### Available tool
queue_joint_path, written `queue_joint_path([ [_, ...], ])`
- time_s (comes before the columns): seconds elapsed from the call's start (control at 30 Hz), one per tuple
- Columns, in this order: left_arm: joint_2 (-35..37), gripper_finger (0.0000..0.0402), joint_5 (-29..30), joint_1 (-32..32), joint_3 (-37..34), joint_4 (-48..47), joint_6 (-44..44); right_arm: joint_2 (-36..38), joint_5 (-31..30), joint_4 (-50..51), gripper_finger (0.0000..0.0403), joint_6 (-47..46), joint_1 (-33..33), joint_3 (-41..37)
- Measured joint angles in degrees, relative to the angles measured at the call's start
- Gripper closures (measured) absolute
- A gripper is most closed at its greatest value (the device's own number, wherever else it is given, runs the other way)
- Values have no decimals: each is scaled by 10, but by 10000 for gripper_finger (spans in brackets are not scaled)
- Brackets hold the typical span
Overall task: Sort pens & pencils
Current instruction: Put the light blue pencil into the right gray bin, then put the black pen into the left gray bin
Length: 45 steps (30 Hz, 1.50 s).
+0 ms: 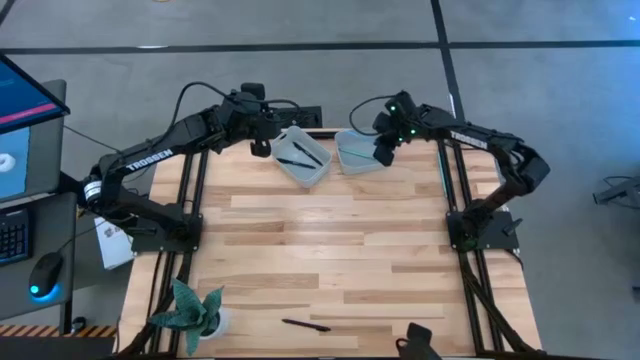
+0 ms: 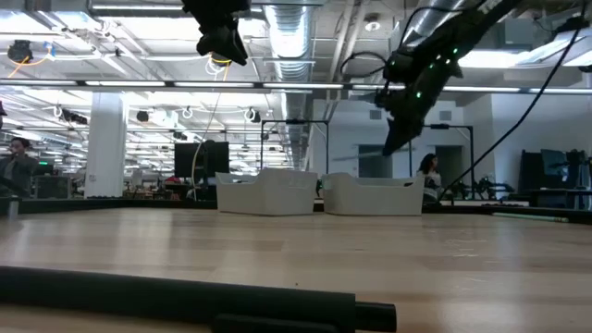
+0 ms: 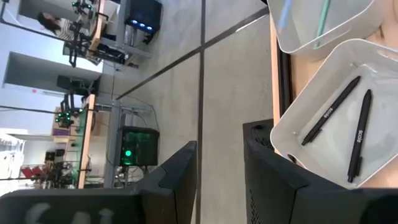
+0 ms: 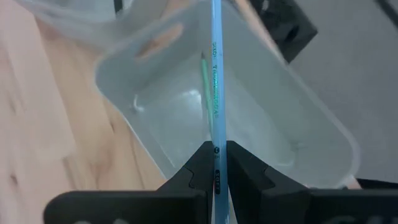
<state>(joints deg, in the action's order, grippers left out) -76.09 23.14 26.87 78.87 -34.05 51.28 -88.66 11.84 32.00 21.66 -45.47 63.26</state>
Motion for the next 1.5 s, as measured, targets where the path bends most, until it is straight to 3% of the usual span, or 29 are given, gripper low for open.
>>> queue_joint_path([
  [0.53,0,278,1,0,0,0,-1,-125,-15,-32,345,73,0,0],
  [0.93,0,278,0,0,0,0,-1,-127,-67,-53,340,71,1,0],
  [1.33,0,278,0,0,0,0,-1,-127,-75,-53,282,82,1,0],
  [1.5,0,278,0,0,0,0,0,-127,-75,-47,260,41,1,10],
])
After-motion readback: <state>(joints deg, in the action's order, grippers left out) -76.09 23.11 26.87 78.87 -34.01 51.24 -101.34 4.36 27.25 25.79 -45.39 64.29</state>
